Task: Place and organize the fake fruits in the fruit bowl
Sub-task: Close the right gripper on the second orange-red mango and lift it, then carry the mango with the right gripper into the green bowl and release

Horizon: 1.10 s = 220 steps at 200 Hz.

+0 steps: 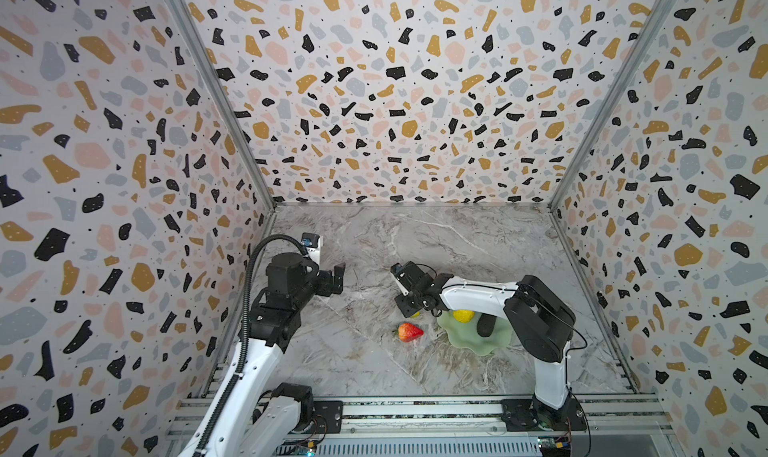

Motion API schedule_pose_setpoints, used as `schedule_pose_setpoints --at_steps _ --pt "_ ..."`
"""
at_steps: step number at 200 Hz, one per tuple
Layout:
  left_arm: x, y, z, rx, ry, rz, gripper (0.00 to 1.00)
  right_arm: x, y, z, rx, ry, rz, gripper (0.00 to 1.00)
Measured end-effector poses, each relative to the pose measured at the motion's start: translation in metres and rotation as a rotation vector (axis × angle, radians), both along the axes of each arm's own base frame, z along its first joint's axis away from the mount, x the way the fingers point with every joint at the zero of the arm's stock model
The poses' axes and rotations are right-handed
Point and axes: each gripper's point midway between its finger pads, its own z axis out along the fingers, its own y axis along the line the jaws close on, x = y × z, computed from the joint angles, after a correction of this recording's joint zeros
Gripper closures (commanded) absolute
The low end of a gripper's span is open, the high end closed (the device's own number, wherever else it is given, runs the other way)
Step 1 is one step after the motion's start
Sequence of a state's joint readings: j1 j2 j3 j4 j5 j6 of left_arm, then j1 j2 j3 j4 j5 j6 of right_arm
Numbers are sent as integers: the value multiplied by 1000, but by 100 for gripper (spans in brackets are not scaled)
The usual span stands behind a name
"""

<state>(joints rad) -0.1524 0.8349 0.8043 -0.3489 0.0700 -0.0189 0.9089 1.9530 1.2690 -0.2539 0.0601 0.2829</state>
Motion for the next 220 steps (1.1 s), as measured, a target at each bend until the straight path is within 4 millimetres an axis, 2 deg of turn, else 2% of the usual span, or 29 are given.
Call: schedule_pose_setpoints --at_steps 26,52,65,84,106,123,136,143,156,178,220 --pt "0 0 -1 0 1 0 0 -1 1 0 4 4 5 79" --pt "0 0 -1 0 2 0 0 -2 3 4 12 -2 30 85" --pt "0 0 -2 1 3 0 0 -3 5 15 28 -23 62 88" --pt "0 0 -2 0 3 0 0 -4 5 49 76 -77 113 88" --pt "0 0 -2 0 2 0 0 -6 -3 107 165 -167 141 88" --pt "0 0 -2 0 0 0 0 -3 -25 150 224 -239 109 87" --pt "0 0 -2 0 0 0 0 -4 -46 169 246 -279 76 86" --pt "0 0 -2 0 0 0 0 -6 -59 173 245 -292 54 86" --pt "1 0 -2 0 0 0 0 -11 -82 170 224 -291 16 86" --pt "1 0 -1 -1 -1 -1 1 -29 -109 144 168 -236 -24 85" --pt "1 0 0 -2 -7 -1 0 -58 -137 93 92 -117 -59 85"
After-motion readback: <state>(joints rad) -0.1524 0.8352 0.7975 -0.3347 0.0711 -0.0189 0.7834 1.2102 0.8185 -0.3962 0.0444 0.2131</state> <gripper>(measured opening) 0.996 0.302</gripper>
